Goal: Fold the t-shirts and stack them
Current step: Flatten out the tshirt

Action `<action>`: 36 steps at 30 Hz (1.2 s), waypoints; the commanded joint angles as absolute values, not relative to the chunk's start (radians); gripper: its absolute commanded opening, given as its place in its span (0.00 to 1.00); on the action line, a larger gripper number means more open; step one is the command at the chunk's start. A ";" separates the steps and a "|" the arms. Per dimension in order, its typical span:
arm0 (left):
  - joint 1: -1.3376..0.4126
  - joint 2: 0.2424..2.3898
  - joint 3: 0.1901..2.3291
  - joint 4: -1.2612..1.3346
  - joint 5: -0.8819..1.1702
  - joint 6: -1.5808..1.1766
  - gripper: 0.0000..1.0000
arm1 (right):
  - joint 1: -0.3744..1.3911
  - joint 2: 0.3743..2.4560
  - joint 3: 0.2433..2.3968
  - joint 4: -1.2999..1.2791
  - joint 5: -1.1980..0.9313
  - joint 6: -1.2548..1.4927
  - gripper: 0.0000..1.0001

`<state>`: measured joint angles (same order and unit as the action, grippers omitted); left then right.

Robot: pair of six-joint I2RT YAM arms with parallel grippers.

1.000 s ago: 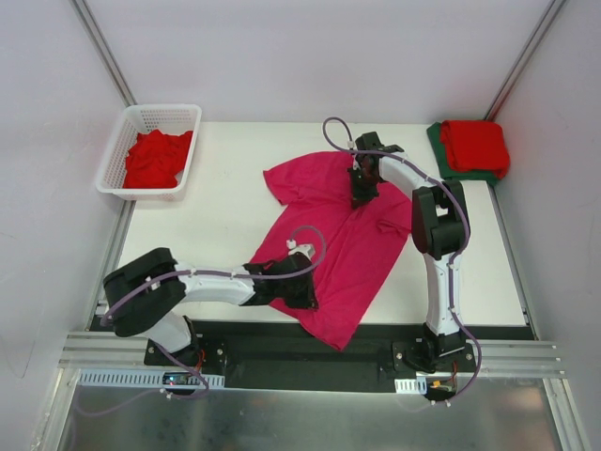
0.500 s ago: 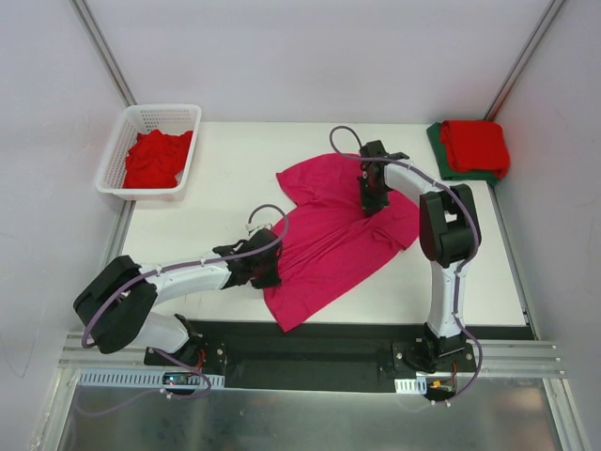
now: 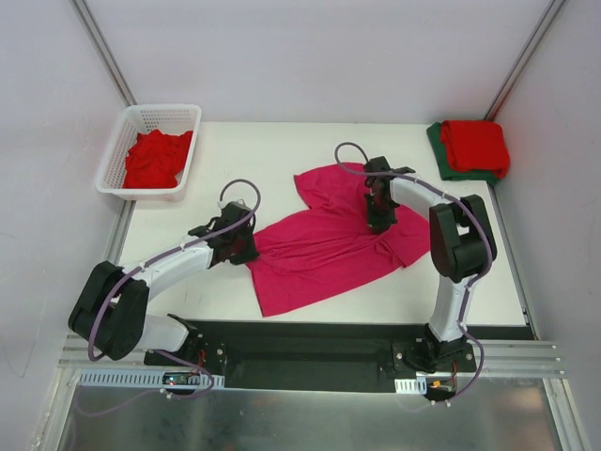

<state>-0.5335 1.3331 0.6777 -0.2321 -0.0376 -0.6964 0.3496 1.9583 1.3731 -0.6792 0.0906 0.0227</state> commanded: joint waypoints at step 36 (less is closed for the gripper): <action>-0.929 1.376 0.778 -0.166 -0.149 -0.669 0.00 | 0.394 2.069 1.747 -0.534 0.032 -0.074 0.01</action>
<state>-0.8749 1.2831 0.8089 -0.2192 -0.0814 -0.5888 0.4381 1.9747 1.6676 -0.5243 0.1051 -0.0502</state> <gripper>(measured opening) 0.003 0.017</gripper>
